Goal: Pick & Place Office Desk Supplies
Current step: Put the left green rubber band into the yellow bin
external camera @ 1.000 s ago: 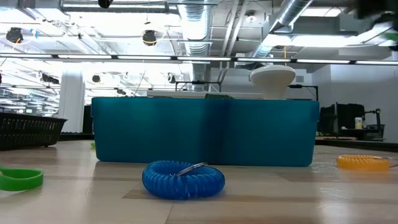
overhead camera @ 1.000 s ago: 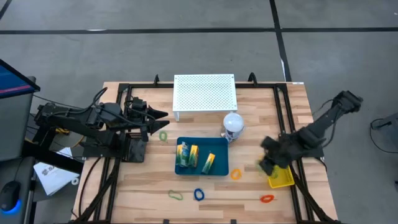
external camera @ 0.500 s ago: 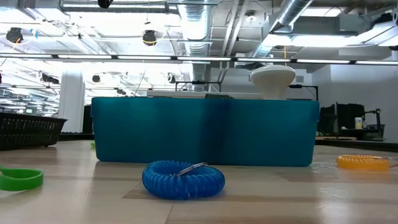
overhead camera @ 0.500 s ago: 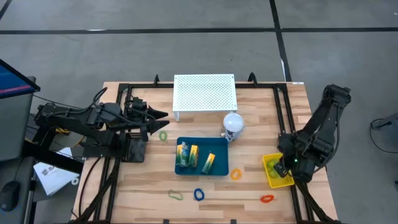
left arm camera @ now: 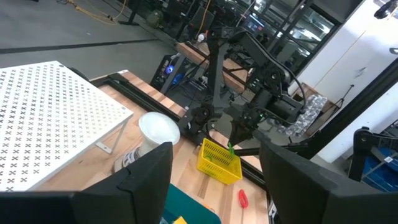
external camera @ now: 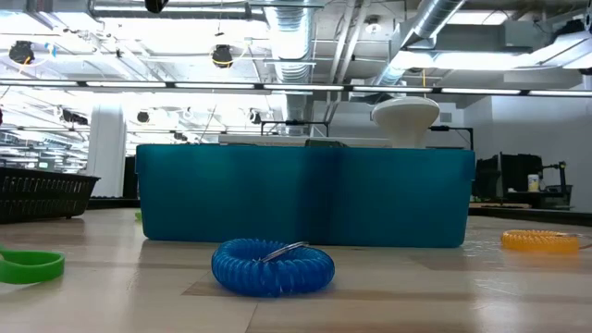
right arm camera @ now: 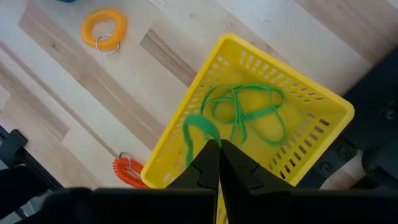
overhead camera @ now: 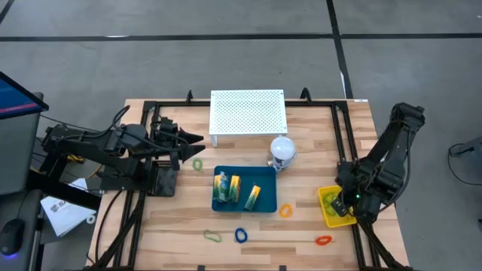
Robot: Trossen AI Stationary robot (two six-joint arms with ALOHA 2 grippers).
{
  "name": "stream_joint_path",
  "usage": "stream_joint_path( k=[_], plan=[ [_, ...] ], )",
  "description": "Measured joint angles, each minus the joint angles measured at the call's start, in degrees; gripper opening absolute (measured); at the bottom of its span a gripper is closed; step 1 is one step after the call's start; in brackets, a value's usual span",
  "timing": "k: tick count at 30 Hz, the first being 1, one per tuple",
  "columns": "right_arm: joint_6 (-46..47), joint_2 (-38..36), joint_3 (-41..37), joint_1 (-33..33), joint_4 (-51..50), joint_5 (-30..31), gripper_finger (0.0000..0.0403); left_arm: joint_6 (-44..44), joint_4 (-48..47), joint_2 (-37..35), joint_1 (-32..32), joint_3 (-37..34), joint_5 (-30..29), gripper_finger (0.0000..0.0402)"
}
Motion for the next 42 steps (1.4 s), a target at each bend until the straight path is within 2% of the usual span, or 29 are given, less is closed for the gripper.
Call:
stream_joint_path(
  k=[7, 17, 29, 42],
  plan=[
    [0.2, 0.0, 0.0, 0.0, 0.0, 0.0, 0.0013, -0.2, 0.0, 0.0, 0.0, 0.0, 0.0, 0.0236],
    [1.0, 0.0, 0.0, 0.0, -1.6, -1.9, 0.0093, -1.2, 0.0, 0.0, 0.0, 0.0, 0.1, 0.0236],
    [1.5, 0.0, 0.0, 0.0, -1.7, -4.2, 0.0163, -1.2, 0.0, 0.0, 0.0, 0.0, 0.1, 0.0236],
    [1.9, 0.0, 0.0, 0.0, -1.3, -5.4, 0.0177, -1.1, 0.0, 0.0, 0.0, 0.0, 0.3, 0.0236]
  ],
)
